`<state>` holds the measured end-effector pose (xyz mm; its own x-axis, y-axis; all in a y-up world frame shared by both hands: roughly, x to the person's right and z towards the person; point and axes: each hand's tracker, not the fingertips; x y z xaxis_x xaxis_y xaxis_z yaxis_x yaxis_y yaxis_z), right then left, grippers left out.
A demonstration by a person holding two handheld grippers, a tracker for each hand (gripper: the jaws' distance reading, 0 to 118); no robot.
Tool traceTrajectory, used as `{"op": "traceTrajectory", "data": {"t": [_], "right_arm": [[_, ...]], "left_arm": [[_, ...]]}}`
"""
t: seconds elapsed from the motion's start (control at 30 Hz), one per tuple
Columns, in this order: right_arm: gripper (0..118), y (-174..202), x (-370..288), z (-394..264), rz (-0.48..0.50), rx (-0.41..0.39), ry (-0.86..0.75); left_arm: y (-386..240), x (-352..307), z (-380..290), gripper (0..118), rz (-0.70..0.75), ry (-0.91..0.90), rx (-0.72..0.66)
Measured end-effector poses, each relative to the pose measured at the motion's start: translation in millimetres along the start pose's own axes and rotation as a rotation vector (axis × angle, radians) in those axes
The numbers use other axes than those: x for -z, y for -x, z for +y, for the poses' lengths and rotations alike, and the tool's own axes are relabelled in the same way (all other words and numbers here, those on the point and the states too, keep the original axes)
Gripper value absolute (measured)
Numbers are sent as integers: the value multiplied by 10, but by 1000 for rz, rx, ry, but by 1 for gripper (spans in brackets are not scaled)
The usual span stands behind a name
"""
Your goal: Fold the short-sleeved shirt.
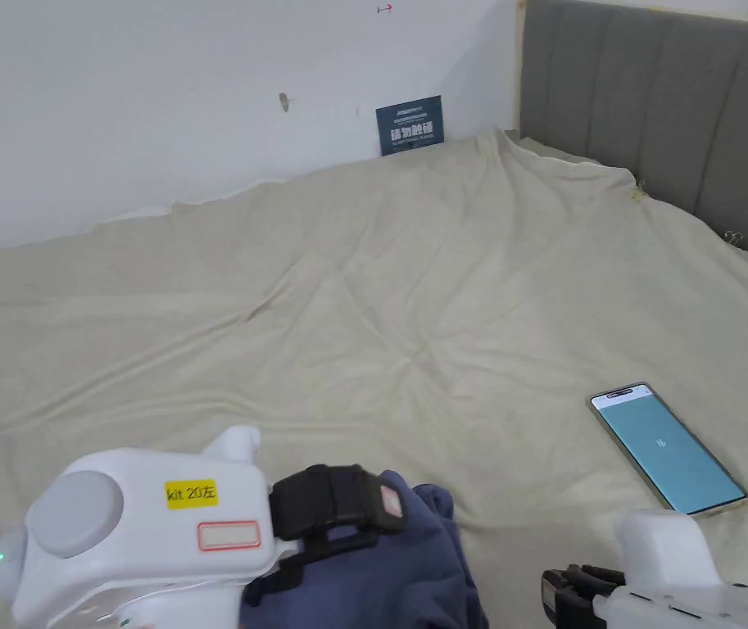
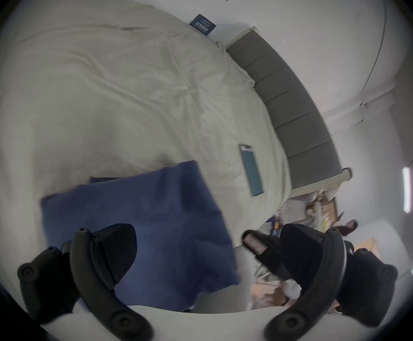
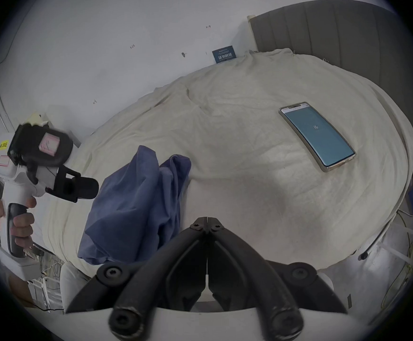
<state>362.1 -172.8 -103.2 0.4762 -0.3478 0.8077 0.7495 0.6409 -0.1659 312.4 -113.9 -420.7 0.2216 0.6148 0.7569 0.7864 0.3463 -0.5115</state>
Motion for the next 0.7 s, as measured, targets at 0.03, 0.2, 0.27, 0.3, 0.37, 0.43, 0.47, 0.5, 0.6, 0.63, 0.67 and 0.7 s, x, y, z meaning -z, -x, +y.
{"op": "traceTrajectory", "data": {"t": [0.03, 0.2, 0.27, 0.3, 0.37, 0.43, 0.47, 0.5, 0.6, 0.63, 0.67, 0.7], "right_arm": [[0, 2, -1, 2, 1, 2, -2], [0, -18, -1, 2, -2, 1, -2], [0, -36, -6, 0, -5, 3, -3], [0, -54, -10, -1, -4, 6, -2], [0, -83, -15, -3, -4, 14, -3], [0, -108, -18, -4, -10, 17, -2], [0, -119, -23, -6, -15, 18, -2], [0, -133, -30, -9, -19, 19, -2], [0, -165, -49, -6, -35, 28, -3], [0, -174, -58, -4, -39, 30, -4], [0, -172, -68, -4, -43, 30, -6], [0, -170, -76, 2, -50, 30, -7]], "left_arm": [[51, 15, -21, 111, 41, 2, 12], [73, 191, -188, 25, 189, -18, 56], [28, 361, -251, 23, 194, 26, 54], [14, 423, -274, 23, 168, 38, 52], [-85, 551, -317, 23, 157, 50, 72], [-195, 631, -363, 23, 180, 57, 113], [-248, 652, -366, 23, 190, 64, 115], [-288, 669, -372, 23, 189, 60, 126], [-387, 694, -399, 23, 177, 65, 136], [-405, 706, -407, 23, 166, 61, 141], [-420, 719, -411, 23, 153, 66, 139], [-425, 731, -407, 23, 134, 74, 145]]}}
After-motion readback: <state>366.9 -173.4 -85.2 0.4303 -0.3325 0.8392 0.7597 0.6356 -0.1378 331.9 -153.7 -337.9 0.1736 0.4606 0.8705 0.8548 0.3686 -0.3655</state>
